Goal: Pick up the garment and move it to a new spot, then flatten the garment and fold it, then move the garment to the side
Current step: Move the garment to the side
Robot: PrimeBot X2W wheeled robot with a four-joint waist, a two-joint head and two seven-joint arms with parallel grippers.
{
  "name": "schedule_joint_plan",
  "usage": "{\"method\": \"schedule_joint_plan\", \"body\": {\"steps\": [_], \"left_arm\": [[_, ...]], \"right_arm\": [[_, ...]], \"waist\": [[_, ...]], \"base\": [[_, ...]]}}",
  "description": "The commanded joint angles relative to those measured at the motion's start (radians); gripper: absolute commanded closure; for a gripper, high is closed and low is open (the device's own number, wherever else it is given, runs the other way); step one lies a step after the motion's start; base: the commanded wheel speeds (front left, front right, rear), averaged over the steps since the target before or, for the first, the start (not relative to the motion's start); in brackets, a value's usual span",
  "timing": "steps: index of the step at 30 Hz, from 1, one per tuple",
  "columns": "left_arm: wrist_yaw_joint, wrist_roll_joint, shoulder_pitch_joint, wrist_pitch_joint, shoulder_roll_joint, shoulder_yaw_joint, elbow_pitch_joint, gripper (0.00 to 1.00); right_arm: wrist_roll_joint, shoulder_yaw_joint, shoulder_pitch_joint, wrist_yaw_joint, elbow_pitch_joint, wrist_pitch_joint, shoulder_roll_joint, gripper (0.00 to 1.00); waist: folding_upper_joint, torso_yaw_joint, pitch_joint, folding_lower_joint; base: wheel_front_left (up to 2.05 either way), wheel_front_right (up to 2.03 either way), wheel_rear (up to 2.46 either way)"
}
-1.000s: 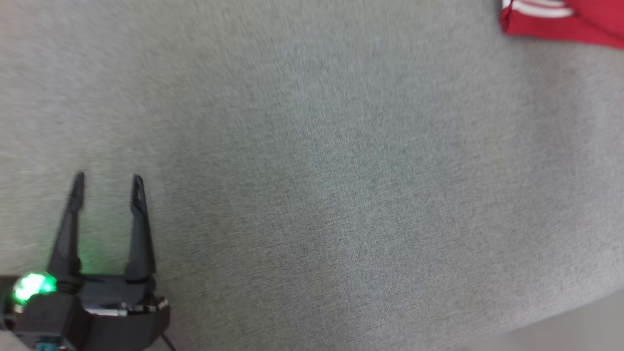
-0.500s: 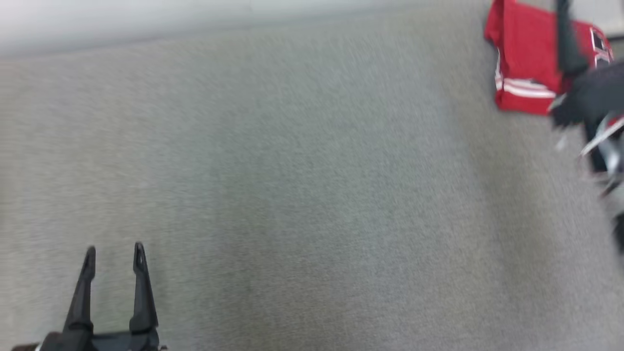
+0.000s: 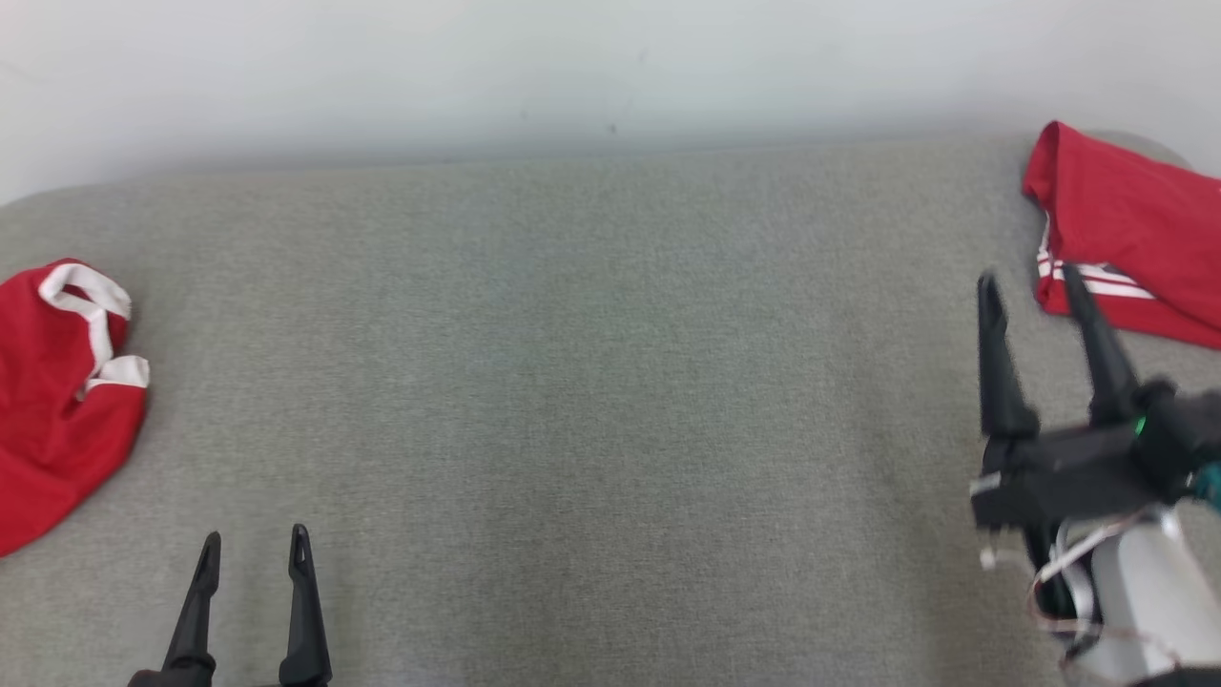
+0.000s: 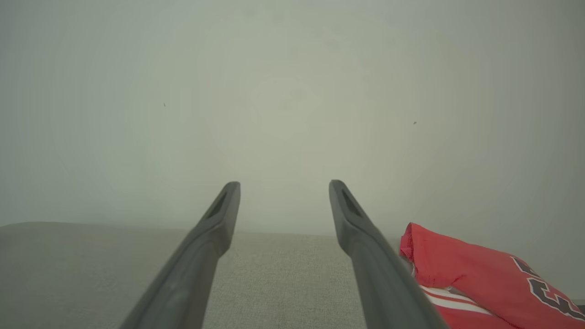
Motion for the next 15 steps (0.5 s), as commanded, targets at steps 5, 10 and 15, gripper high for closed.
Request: {"method": "schedule_joint_plan", "body": {"steps": [5,10,15], "left_arm": [[0.02,0.006,0.019,-0.003,-0.001,-0.01,0.025,0.0],[0.032,0.004,0.035,-0.003,-0.001,-0.012,0.046,0.0],[0.036,0.003,0.028,-0.003,-0.001,-0.017,0.073,0.0]], "right_arm": [[-0.021,-0.031,0.161,-0.003,-0.042,0.0,0.076,0.0],[-0.029,0.0,0.267,-0.003,-0.037,0.0,0.139,0.0],[-0.044,0.025,0.323,-0.003,-0.032,0.0,0.176,0.0]], "waist": [[0.0001,0.042,-0.057,0.0002],[0.0001,0.042,-0.083,0.0002],[0.0001,0.044,-0.098,0.0002]], "base": [[0.0,0.0,0.0],[0.0,0.0,0.0],[0.0,0.0,0.0]]}}
